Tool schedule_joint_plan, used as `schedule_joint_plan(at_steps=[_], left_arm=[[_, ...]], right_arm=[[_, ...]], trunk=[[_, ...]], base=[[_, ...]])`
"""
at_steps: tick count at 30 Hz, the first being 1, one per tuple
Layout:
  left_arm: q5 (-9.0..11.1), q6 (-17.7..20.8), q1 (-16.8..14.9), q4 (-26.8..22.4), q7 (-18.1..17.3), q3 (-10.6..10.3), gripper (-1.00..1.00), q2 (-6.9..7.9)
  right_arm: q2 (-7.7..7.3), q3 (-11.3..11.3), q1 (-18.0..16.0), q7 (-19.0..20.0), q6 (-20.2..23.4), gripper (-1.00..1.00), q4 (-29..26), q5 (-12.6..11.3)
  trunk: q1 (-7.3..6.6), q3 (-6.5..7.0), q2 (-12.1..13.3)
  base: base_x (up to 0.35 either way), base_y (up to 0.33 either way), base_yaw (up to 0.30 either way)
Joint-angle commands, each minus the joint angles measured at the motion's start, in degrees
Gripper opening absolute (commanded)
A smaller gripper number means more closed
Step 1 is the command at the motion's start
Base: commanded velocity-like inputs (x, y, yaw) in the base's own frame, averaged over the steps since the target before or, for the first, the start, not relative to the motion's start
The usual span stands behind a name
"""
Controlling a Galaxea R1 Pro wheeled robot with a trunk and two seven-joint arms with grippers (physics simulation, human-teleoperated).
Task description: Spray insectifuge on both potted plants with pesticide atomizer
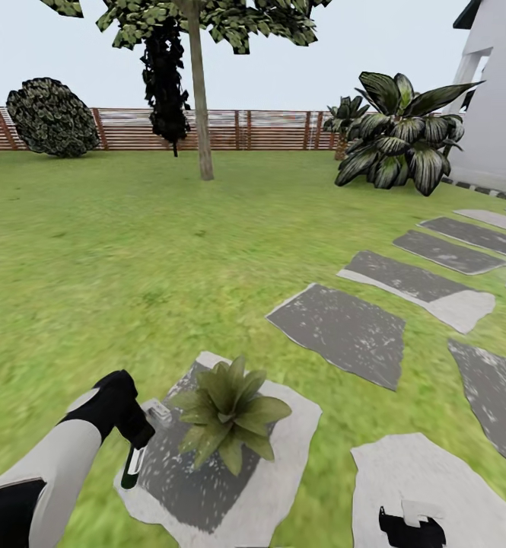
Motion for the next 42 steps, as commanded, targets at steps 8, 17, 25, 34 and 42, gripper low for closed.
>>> schedule_joint_plan(at_steps=[8, 17, 25, 34, 42], left_arm=[[-0.5, 0.3, 0.7, -0.2, -0.5, -0.2, -1.0, 0.03], [-0.4, 0.2, 1.1, 0.6, -0.4, -4.3, -1.0, 1.37], [-0.4, 0.1, 2.2, 0.7, 0.0, -4.5, -1.0, 3.02], [-0.3, 0.2, 3.7, -5.2, 2.4, -4.2, -1.0, 1.93], [-0.4, -0.2, 4.0, -10.2, 2.3, -4.5, -1.0, 2.67]], right_arm=[[0.17, -0.4, 0.0, -0.3, -0.2, 1.0, 0.0, 0.6], [0.11, -0.4, 0.0, -0.3, -0.2, 1.0, 0.0, 0.5], [0.15, -0.4, 0.0, -0.3, -0.2, 1.0, 0.1, 0.6], [0.18, -0.4, 0.0, -0.3, -0.2, 1.0, 0.1, 0.6], [0.18, -0.4, 0.0, -0.3, -0.2, 1.0, 0.1, 0.6]], trunk=[[0.02, -0.05, 0.0], [0.02, -0.05, 0.0], [0.02, -0.05, 0.0], [0.02, -0.05, 0.0], [0.02, -0.05, 0.0]], base=[[0.294, 0.166, -0.008], [0.098, 0.091, -0.111], [0.0, 0.0, 0.0], [0.0, 0.0, 0.0], [0.0, 0.0, 0.0]])
